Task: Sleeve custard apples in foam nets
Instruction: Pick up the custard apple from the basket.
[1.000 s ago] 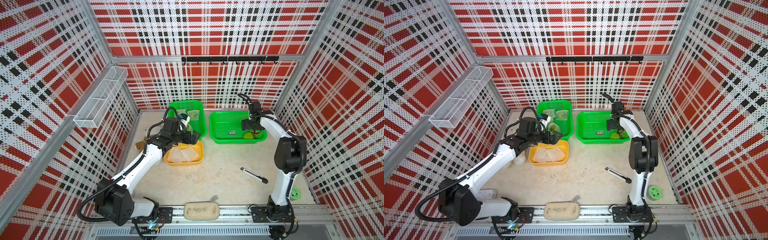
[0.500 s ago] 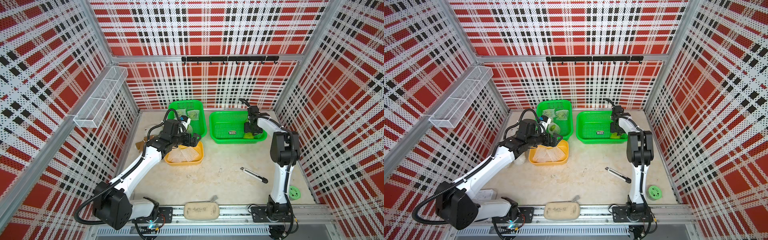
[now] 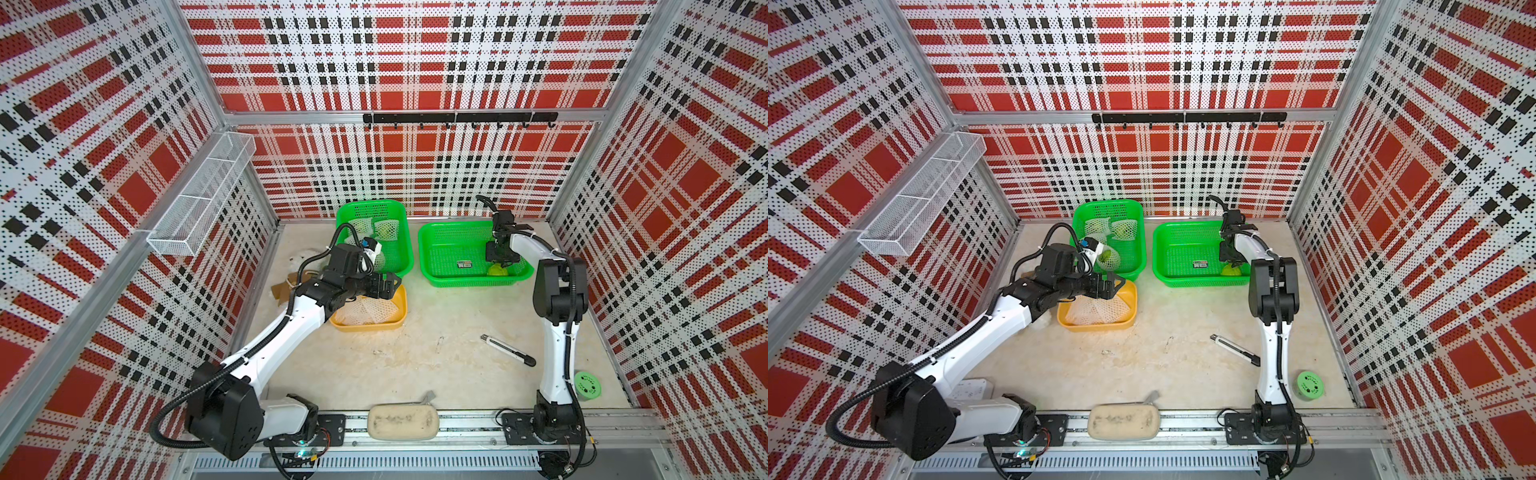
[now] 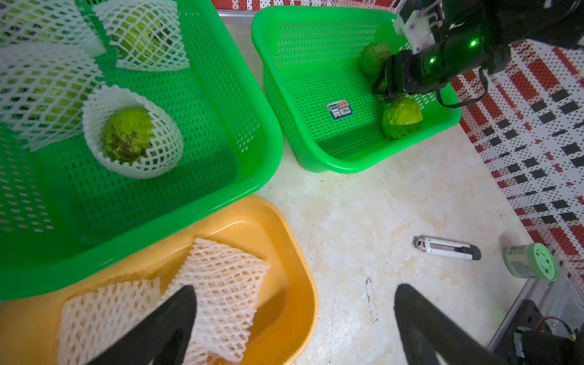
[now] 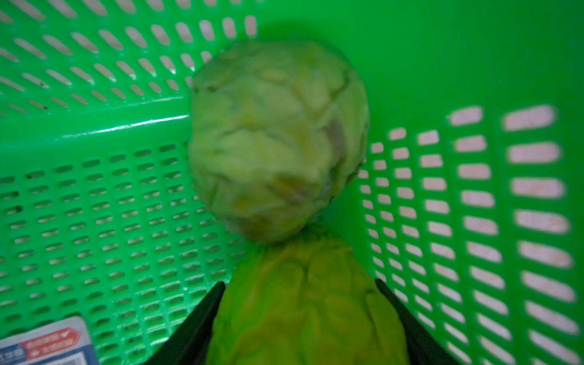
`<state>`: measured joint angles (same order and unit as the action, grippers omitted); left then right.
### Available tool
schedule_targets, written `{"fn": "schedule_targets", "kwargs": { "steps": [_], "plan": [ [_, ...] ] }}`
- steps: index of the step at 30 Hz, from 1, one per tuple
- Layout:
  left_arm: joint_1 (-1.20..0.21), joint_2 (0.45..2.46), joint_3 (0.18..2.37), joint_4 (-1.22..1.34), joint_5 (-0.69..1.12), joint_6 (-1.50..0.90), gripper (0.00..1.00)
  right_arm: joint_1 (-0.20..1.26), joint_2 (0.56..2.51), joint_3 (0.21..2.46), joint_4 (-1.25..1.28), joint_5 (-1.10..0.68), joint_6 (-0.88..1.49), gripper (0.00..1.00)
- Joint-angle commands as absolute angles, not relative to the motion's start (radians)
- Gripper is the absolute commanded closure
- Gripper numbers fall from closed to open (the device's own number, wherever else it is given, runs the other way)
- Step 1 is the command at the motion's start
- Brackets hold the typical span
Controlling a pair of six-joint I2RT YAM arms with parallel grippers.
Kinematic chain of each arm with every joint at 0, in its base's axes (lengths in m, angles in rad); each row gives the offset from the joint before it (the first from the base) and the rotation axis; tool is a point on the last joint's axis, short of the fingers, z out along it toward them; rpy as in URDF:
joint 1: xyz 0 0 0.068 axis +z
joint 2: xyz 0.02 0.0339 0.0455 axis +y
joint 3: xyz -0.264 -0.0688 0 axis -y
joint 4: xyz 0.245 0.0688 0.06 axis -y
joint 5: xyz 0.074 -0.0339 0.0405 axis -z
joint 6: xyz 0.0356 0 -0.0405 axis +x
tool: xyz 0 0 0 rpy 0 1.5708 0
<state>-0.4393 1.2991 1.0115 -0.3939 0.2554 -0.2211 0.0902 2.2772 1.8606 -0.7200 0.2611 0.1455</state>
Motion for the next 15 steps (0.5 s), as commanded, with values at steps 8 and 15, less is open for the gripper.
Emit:
{"fn": "schedule_targets", "kwargs": {
  "steps": [8, 15],
  "plan": [
    [-0.452, 1.169, 0.883, -0.494, 0.079, -0.317, 0.01, 0.198, 1.964, 1.633, -0.443, 0.187, -0.048, 0.39],
    [-0.446, 1.171, 0.789, -0.441, 0.097, -0.36, 0.01, 0.322, 1.705, 1.414, -0.43, 0.131, -0.067, 0.41]
  ]
}}
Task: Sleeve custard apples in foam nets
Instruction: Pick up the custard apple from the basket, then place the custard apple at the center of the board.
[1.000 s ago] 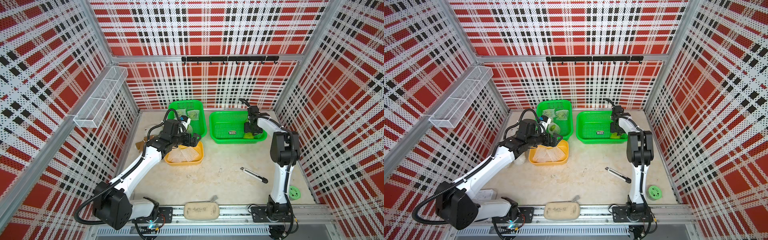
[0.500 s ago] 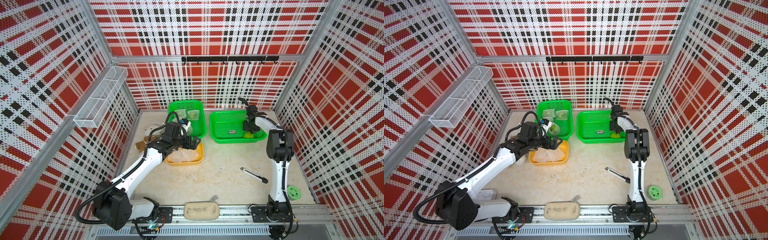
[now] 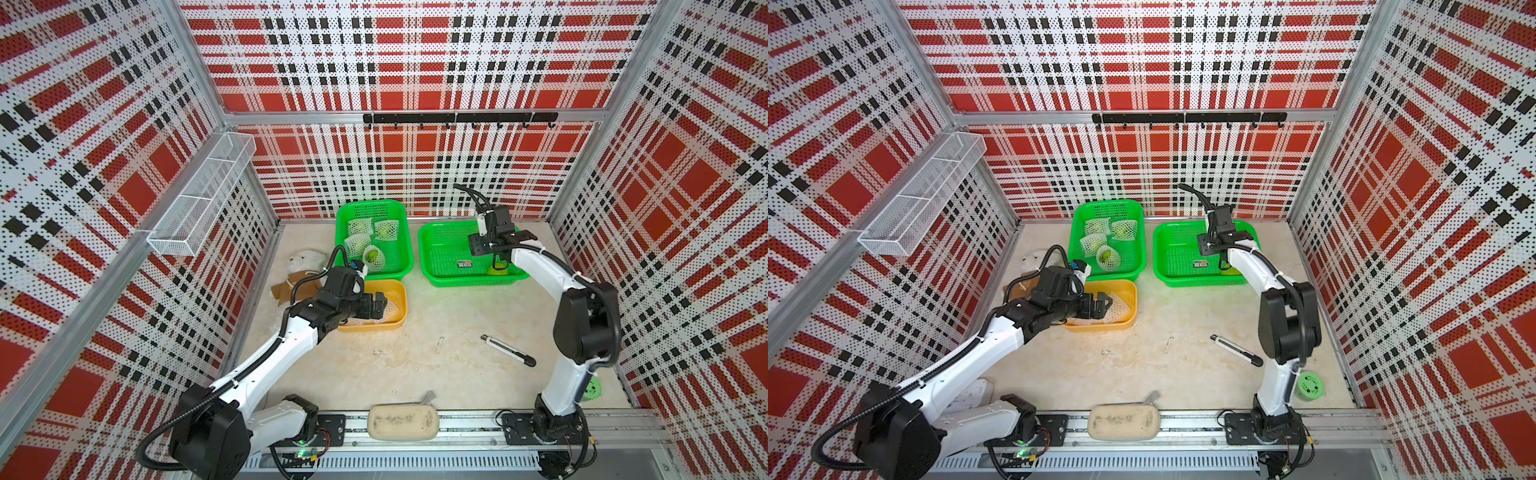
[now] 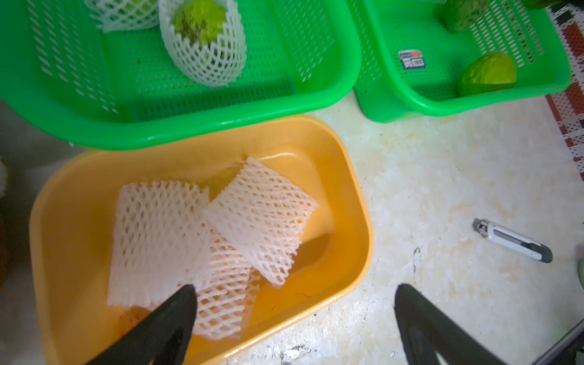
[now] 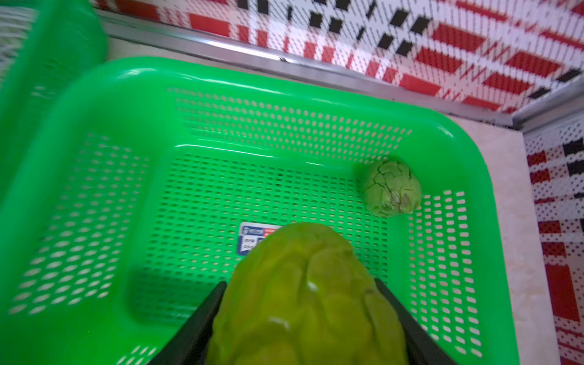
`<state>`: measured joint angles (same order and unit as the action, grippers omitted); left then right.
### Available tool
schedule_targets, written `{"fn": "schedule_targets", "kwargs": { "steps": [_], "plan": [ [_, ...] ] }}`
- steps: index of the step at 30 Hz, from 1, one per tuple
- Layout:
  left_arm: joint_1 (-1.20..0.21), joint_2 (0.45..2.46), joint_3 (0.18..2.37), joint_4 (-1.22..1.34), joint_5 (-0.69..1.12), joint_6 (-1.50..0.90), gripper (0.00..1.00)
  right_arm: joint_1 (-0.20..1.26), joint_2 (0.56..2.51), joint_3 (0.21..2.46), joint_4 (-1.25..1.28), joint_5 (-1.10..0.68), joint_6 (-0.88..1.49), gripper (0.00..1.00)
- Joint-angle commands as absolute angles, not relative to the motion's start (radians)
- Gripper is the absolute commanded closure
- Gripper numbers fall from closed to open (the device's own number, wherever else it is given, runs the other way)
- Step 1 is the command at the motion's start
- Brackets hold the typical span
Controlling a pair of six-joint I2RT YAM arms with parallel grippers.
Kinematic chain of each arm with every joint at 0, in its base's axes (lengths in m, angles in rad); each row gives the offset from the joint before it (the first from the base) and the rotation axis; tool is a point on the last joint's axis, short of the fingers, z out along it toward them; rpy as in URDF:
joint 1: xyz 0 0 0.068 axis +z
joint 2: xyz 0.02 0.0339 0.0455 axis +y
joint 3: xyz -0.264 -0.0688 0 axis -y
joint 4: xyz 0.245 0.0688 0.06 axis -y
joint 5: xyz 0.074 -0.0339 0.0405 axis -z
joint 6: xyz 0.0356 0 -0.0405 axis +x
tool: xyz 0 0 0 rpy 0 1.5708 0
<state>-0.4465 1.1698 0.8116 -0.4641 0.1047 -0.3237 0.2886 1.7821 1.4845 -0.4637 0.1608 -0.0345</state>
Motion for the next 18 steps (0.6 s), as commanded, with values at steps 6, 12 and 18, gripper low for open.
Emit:
{"fn": "schedule_targets", "kwargs": {
  "steps": [6, 12, 18],
  "plan": [
    [-0.377, 1.264, 0.769, -0.338, 0.157, -0.36, 0.12, 0.469, 1.465, 1.166, -0.457, 0.152, -0.03, 0.42],
    [-0.322, 1.397, 0.8, -0.273, 0.182, -0.329, 0.32, 0.605, 1.315, 0.934, -0.453, 0.155, 0.064, 0.45],
    [-0.316, 1.501, 0.843, -0.254, 0.156, -0.308, 0.35, 0.7, 1.3, 0.769, -0.356, 0.144, 0.175, 0.45]
  ]
}}
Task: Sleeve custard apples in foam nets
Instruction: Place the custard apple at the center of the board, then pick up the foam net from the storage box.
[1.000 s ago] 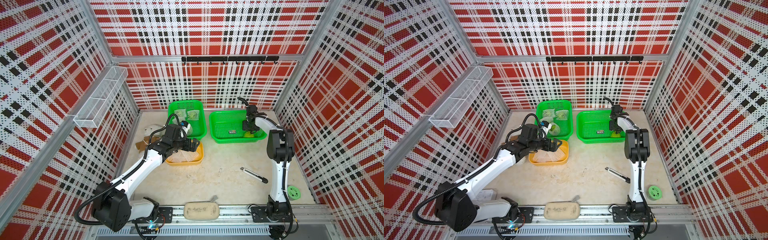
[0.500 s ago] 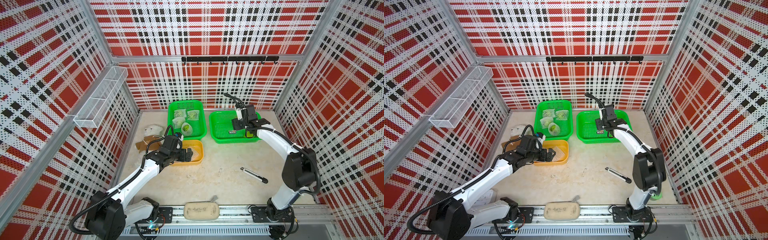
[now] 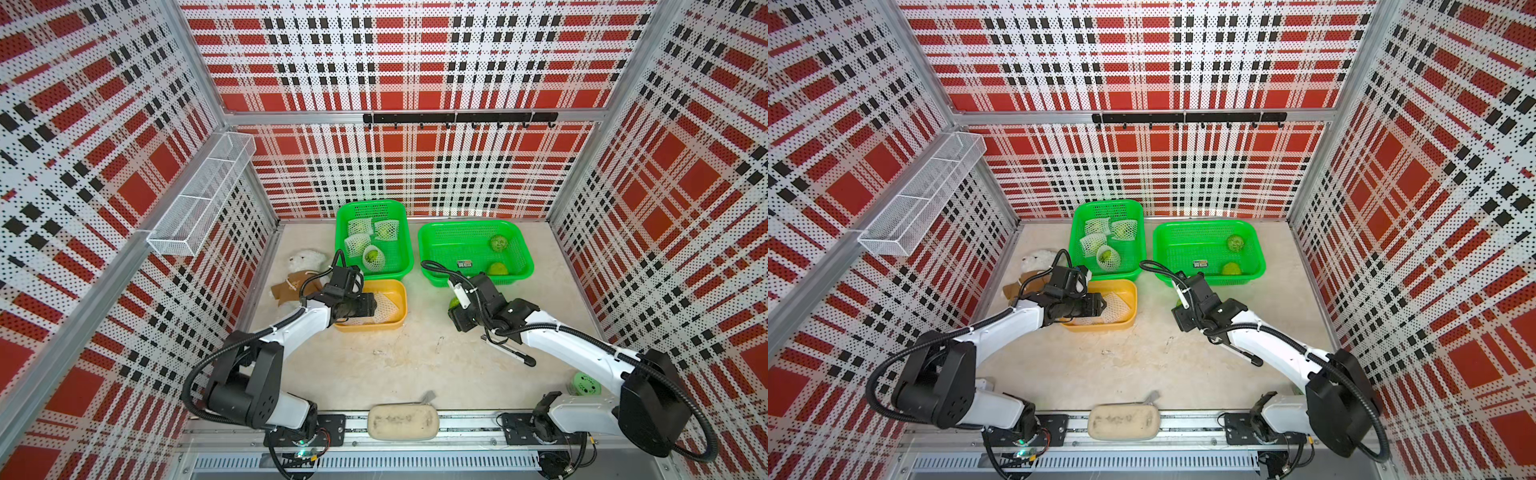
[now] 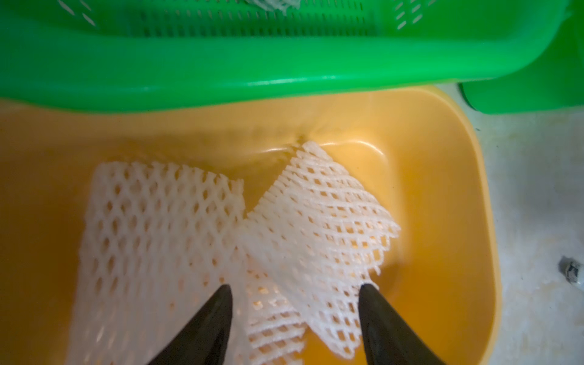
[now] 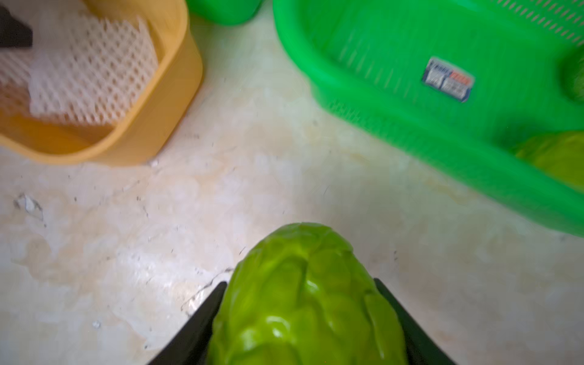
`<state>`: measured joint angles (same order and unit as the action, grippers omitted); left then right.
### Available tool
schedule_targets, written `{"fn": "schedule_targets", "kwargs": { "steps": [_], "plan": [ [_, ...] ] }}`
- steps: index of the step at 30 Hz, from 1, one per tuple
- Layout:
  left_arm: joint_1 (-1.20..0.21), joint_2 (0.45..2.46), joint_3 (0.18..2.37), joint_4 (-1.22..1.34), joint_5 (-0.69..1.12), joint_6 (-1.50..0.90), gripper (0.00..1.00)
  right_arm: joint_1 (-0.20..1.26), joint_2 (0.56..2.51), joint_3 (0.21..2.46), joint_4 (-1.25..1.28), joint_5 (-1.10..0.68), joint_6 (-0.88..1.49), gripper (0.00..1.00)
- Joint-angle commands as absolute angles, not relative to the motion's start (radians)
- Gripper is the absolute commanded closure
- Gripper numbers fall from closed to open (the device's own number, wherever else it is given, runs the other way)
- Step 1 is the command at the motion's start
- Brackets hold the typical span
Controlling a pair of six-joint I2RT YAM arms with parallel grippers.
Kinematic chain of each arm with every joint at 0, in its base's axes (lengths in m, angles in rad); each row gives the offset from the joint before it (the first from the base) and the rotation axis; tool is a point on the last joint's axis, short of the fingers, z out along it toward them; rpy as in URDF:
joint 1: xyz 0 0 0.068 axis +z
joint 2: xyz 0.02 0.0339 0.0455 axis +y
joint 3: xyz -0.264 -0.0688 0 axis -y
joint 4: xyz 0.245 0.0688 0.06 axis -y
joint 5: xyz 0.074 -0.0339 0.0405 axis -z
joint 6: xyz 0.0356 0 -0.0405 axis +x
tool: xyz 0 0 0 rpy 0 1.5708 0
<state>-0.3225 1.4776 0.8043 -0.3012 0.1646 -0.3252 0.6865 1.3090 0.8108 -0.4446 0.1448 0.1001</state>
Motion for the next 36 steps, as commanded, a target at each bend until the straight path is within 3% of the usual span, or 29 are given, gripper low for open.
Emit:
{"fn": "schedule_targets", "kwargs": {
  "steps": [1, 7, 12, 16, 22, 24, 26, 28, 31, 36],
  "plan": [
    [-0.315, 1.514, 0.846, -0.244, 0.156, -0.306, 0.37, 0.706, 1.306, 0.746, -0.339, 0.14, 0.188, 0.44],
    [-0.311, 1.577, 0.871, -0.199, 0.169, -0.299, 0.47, 0.721, 1.368, 0.662, -0.273, 0.116, 0.224, 0.41],
    [-0.313, 1.609, 0.889, -0.212, 0.152, -0.302, 0.58, 0.727, 1.382, 0.692, -0.311, 0.087, 0.226, 0.26],
    [-0.311, 1.614, 0.891, -0.209, 0.15, -0.304, 0.74, 0.727, 1.371, 0.736, -0.372, 0.059, 0.213, 0.17],
    [-0.313, 1.592, 0.886, -0.201, 0.149, -0.304, 0.89, 0.727, 1.305, 0.815, -0.474, 0.023, 0.206, 0.09],
    [-0.313, 1.59, 0.885, -0.202, 0.141, -0.302, 1.0, 0.727, 1.279, 0.829, -0.485, 0.004, 0.202, 0.08],
    [-0.313, 1.594, 0.886, -0.211, 0.121, -0.308, 1.0, 0.726, 1.255, 0.84, -0.487, -0.018, 0.202, 0.07],
    [-0.312, 1.598, 0.881, -0.206, 0.104, -0.32, 0.78, 0.727, 1.235, 0.851, -0.494, -0.033, 0.202, 0.06],
    [-0.311, 1.619, 0.886, -0.189, 0.102, -0.325, 0.64, 0.727, 1.212, 0.861, -0.495, -0.035, 0.199, 0.06],
    [-0.31, 1.679, 0.913, -0.162, 0.136, -0.336, 0.56, 0.727, 1.2, 0.874, -0.503, -0.035, 0.193, 0.06]
  ]
}}
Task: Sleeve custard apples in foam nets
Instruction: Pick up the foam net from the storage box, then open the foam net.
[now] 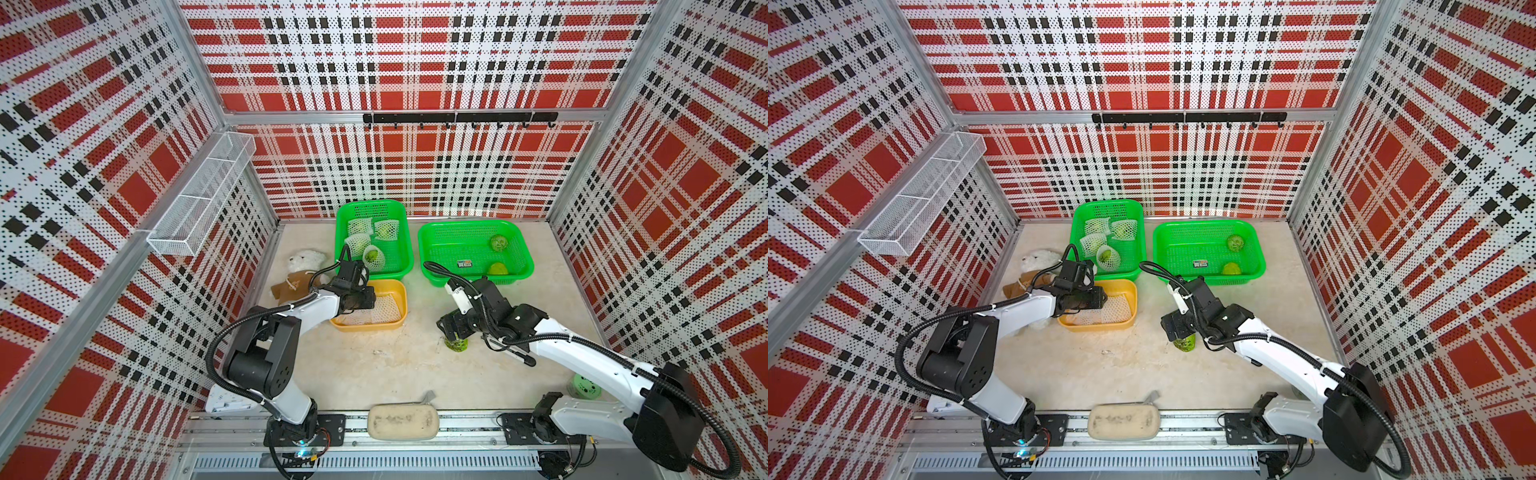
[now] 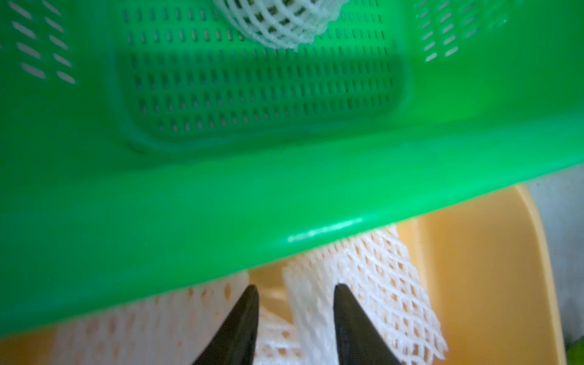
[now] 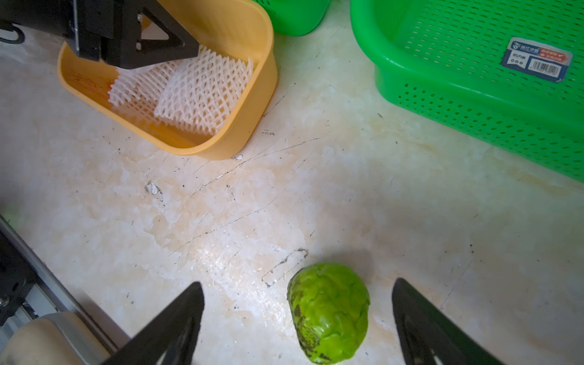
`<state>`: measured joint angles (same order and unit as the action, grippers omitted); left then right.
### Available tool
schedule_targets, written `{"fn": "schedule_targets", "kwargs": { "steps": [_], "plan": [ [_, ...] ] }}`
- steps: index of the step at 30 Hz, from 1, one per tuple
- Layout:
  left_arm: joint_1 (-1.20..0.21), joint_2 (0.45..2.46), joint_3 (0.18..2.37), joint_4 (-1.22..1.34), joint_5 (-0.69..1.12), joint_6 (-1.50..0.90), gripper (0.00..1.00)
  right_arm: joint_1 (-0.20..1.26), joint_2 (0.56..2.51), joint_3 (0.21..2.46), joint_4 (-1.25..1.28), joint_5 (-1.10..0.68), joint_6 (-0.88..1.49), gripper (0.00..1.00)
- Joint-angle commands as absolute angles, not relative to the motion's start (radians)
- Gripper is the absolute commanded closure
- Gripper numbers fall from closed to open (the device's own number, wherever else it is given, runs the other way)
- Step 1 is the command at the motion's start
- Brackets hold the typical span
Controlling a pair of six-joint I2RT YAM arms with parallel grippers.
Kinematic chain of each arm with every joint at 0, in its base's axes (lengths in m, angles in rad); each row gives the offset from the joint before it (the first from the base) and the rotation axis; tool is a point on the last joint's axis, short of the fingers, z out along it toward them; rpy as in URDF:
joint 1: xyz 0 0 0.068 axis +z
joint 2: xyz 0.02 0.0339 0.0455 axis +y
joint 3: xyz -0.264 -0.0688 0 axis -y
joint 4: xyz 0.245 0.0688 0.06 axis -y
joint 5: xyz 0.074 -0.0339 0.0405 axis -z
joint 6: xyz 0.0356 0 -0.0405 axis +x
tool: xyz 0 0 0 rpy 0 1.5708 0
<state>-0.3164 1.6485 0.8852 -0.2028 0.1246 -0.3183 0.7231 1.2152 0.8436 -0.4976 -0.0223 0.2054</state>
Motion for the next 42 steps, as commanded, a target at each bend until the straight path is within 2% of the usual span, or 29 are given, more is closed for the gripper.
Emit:
{"fn": "schedule_targets", "kwargs": {
  "steps": [1, 4, 8, 12, 15, 21, 26, 31, 35, 37, 42],
  "plan": [
    [-0.311, 1.689, 0.916, -0.148, 0.156, -0.34, 0.55, 0.727, 1.198, 0.874, -0.504, -0.036, 0.193, 0.05],
    [-0.315, 1.725, 0.935, -0.146, 0.182, -0.35, 0.56, 0.727, 1.195, 0.872, -0.499, -0.04, 0.195, 0.05],
    [-0.315, 1.708, 0.913, -0.103, 0.223, -0.372, 0.88, 0.726, 1.192, 0.873, -0.479, -0.073, 0.198, 0.05],
    [-0.313, 1.562, 0.836, -0.004, 0.254, -0.385, 1.0, 0.726, 1.192, 0.879, -0.427, -0.207, 0.212, 0.05],
    [-0.28, 1.403, 0.745, 0.11, 0.295, -0.41, 1.0, 0.725, 1.198, 0.889, -0.363, -0.328, 0.232, 0.06],
    [-0.233, 1.195, 0.685, 0.233, 0.509, -0.452, 1.0, 0.714, 1.235, 0.944, -0.257, -0.507, 0.298, 0.08],
    [-0.229, 1.044, 0.628, 0.338, 0.518, -0.542, 1.0, 0.702, 1.28, 0.962, -0.053, -0.667, 0.439, 0.09],
    [-0.228, 0.929, 0.542, 0.515, 0.471, -0.681, 1.0, 0.703, 1.333, 0.955, 0.14, -0.698, 0.601, 0.12],
    [-0.226, 0.911, 0.505, 0.621, 0.48, -0.758, 1.0, 0.702, 1.375, 0.962, 0.237, -0.692, 0.658, 0.15],
    [-0.225, 0.916, 0.49, 0.661, 0.486, -0.785, 1.0, 0.701, 1.395, 0.964, 0.293, -0.702, 0.688, 0.2],
    [-0.222, 0.928, 0.454, 0.75, 0.494, -0.831, 1.0, 0.702, 1.422, 0.964, 0.347, -0.698, 0.727, 0.49]
  ]
}}
